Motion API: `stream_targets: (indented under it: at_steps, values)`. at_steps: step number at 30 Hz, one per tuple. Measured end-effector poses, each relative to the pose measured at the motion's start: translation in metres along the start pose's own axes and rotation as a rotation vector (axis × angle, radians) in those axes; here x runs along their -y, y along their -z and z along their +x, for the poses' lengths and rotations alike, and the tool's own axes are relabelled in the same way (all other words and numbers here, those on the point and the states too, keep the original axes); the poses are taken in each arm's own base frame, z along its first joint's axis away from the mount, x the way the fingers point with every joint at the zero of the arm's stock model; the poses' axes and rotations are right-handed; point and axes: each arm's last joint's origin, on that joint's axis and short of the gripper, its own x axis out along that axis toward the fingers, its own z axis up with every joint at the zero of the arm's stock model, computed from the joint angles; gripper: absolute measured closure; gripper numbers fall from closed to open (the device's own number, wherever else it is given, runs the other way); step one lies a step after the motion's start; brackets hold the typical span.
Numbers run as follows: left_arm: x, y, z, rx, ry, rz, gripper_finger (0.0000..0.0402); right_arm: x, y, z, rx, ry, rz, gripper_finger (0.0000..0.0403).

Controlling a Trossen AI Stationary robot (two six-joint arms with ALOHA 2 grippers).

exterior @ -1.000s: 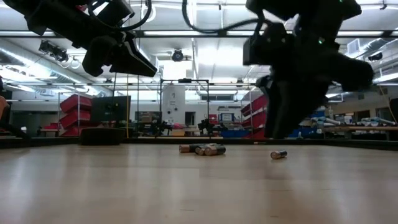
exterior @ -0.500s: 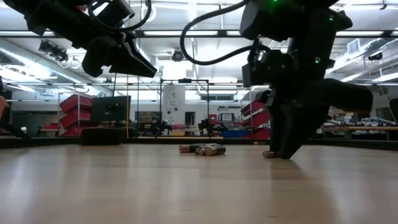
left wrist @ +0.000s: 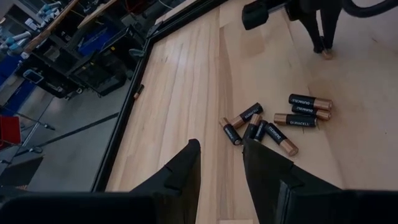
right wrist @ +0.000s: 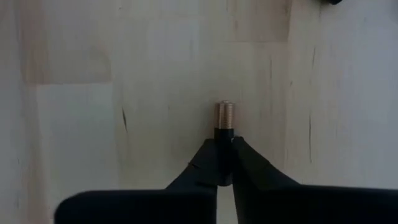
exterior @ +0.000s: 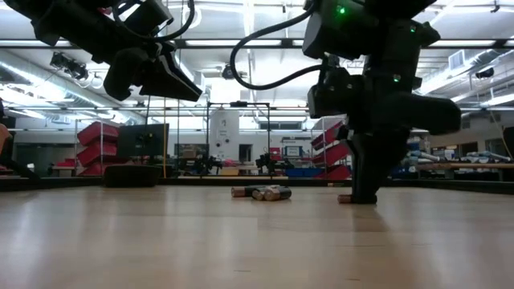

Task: Sort batteries
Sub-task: Put the black battery into the blue bin

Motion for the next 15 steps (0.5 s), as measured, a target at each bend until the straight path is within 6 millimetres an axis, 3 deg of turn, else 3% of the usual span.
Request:
stream_targets:
  at_steps: [10, 15]
  values:
    - [0.0, 0.0, 0.0, 0.001, 0.001, 0.0, 0.0282, -0.002, 0.001, -0.007, 0.029, 0.017, 0.221, 0.0396]
    - [0.0, 0.0, 0.0, 0.001, 0.001, 0.0, 0.0282, -0.003, 0.002, -0.033, 0.095, 0.005, 0.347, 0.0398]
